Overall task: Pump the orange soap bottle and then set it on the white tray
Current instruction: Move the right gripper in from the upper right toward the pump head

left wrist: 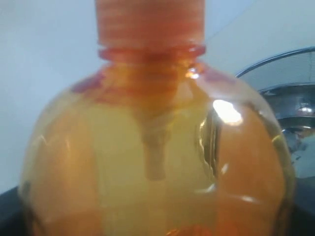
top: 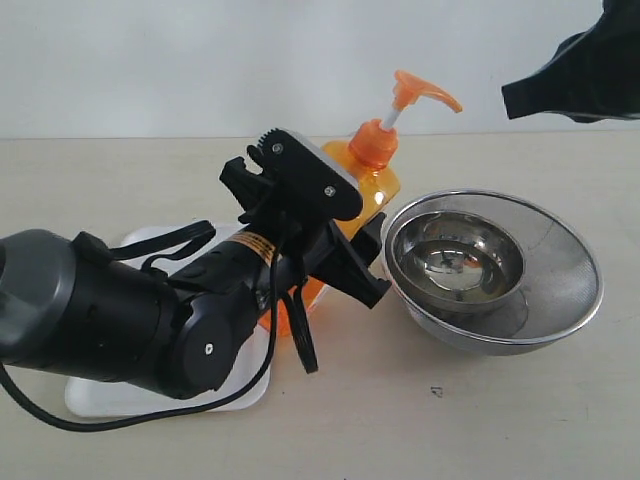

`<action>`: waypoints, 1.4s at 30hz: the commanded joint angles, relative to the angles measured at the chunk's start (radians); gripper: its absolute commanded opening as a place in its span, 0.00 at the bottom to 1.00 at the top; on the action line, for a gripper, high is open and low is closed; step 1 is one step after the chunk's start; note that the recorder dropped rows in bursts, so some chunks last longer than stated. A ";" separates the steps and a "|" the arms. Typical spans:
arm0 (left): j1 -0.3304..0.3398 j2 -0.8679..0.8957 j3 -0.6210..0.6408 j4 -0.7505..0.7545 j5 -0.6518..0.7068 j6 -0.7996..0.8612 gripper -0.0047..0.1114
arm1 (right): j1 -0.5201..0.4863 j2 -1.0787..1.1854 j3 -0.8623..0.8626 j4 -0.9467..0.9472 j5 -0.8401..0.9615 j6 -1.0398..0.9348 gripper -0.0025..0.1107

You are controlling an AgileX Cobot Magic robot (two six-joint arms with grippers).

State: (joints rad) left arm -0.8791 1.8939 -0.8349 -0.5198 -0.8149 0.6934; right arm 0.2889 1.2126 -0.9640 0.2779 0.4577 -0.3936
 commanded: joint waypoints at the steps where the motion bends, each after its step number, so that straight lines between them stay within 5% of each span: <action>1: 0.001 -0.020 -0.026 0.013 -0.059 0.019 0.08 | 0.001 -0.005 -0.006 0.004 -0.014 -0.070 0.02; 16: 0.031 -0.020 -0.026 0.010 0.005 0.019 0.08 | 0.001 -0.003 -0.082 0.184 0.092 -0.318 0.02; 42: 0.031 0.043 -0.026 0.046 -0.043 0.023 0.08 | 0.001 0.088 -0.087 0.402 0.015 -0.506 0.02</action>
State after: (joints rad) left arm -0.8501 1.9342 -0.8586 -0.4864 -0.8355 0.7079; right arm 0.2889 1.3023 -1.0449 0.6582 0.4788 -0.8858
